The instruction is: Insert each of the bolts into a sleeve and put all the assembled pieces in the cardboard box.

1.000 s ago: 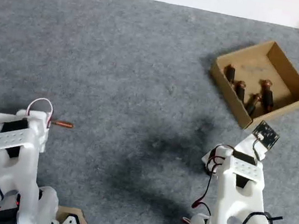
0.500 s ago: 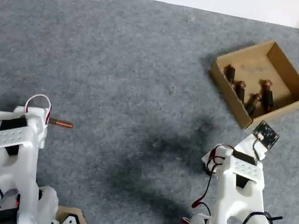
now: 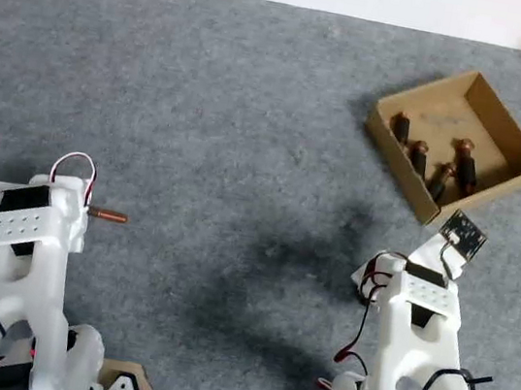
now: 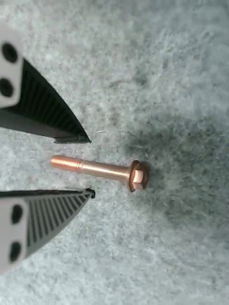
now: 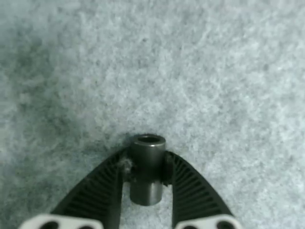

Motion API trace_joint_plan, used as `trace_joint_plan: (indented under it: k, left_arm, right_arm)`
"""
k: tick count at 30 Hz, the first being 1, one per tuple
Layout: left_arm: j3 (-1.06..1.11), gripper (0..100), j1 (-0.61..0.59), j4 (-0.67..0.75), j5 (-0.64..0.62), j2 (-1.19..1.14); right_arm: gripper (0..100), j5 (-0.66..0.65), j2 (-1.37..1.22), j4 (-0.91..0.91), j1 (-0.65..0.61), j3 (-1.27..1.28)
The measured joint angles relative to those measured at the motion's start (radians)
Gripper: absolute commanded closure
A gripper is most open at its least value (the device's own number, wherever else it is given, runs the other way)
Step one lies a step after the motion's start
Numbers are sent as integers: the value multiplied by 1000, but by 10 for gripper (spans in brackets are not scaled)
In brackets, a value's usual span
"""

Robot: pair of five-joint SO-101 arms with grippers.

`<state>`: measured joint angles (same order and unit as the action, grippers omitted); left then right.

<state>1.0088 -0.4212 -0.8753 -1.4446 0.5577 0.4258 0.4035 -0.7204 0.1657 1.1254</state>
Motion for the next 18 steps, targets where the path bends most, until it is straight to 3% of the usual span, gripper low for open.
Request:
trace_joint_plan:
  k: [18]
  left_arm:
    - [-293,844,0,0,-35,-480]
  right_arm:
    - [995,0,0,0,0,0]
